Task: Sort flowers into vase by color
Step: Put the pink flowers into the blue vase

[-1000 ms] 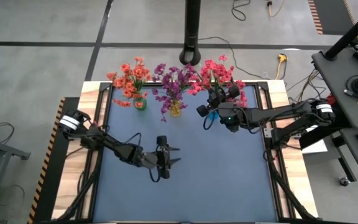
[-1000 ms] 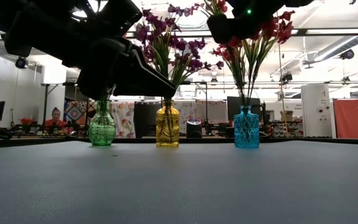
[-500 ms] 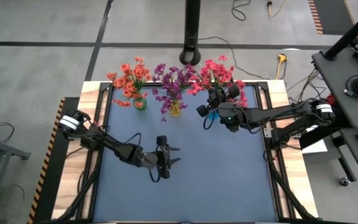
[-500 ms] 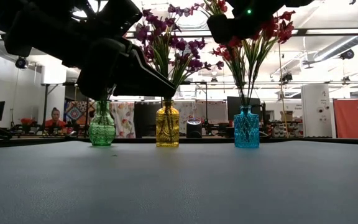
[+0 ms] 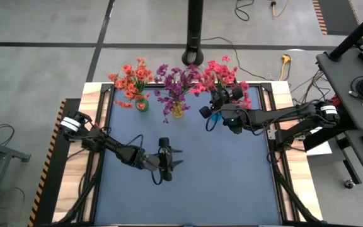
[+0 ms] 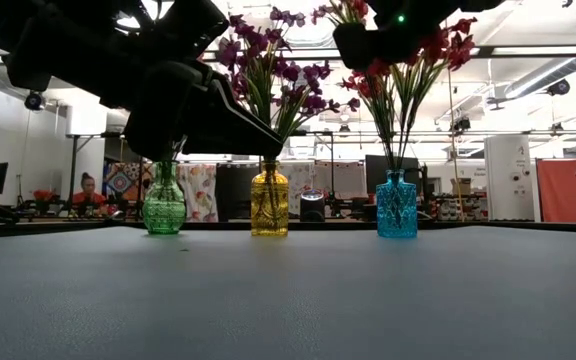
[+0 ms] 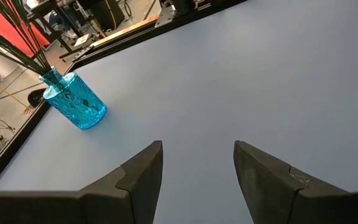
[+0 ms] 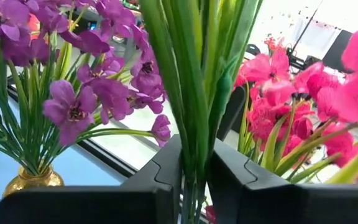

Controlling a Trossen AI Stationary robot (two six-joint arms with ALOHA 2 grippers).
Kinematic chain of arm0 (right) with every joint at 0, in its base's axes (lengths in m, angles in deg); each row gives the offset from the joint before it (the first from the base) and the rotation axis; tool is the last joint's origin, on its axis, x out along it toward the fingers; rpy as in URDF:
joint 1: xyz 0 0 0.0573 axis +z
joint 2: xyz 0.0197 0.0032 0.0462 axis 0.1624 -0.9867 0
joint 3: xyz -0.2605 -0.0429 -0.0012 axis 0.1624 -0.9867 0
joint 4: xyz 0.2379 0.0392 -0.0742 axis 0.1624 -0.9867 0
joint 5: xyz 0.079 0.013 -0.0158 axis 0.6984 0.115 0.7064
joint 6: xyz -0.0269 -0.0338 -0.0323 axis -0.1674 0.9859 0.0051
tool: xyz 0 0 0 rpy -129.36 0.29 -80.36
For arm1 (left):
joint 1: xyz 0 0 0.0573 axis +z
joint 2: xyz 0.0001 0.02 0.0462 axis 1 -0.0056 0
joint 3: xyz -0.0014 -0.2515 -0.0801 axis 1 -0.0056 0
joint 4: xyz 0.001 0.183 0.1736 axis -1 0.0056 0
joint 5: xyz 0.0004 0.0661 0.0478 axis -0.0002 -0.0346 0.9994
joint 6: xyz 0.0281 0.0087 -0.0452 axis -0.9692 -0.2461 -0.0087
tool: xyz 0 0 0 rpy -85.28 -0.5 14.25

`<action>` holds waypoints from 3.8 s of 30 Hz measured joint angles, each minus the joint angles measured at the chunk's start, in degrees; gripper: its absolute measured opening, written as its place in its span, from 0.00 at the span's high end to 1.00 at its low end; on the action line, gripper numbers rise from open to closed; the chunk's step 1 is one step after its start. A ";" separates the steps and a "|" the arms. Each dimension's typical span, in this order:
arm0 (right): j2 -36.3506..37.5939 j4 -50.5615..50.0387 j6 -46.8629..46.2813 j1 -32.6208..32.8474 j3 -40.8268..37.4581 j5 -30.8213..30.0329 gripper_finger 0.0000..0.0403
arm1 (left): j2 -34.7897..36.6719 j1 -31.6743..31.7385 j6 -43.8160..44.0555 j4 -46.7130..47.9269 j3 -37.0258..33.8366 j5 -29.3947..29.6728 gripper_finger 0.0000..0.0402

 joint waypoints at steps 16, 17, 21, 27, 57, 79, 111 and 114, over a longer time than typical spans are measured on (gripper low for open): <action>0.00 -1.82 -3.85 -1.03 0.00 -3.39 0.67 | 0.02 0.00 0.01 0.01 0.00 0.47 0.55; 0.00 -1.80 -3.78 -1.03 0.00 -4.26 0.66 | 0.02 0.00 0.00 0.01 0.00 0.47 0.55; 0.00 -1.82 -2.86 -1.03 0.02 -5.04 0.62 | 0.02 0.00 0.00 0.01 0.00 0.46 0.55; 0.00 -1.80 -2.40 -1.03 0.02 -5.94 0.61 | 0.04 0.00 0.01 0.03 0.00 0.46 0.55; 0.42 -1.88 -2.52 -1.24 1.46 -4.44 0.96 | 0.04 0.00 0.04 0.84 0.00 0.44 0.55; 0.39 -1.85 -9.22 -1.51 -2.13 -6.12 0.94 | 0.04 0.00 0.22 0.82 0.00 0.44 0.55; 0.37 -1.80 -9.24 -1.51 -4.35 -6.05 0.93 | 0.04 -0.01 0.26 0.75 0.00 0.45 0.55; 0.37 -1.64 -9.25 -1.51 -4.35 -6.04 0.93 | 0.04 -0.02 0.26 0.77 0.00 0.45 0.55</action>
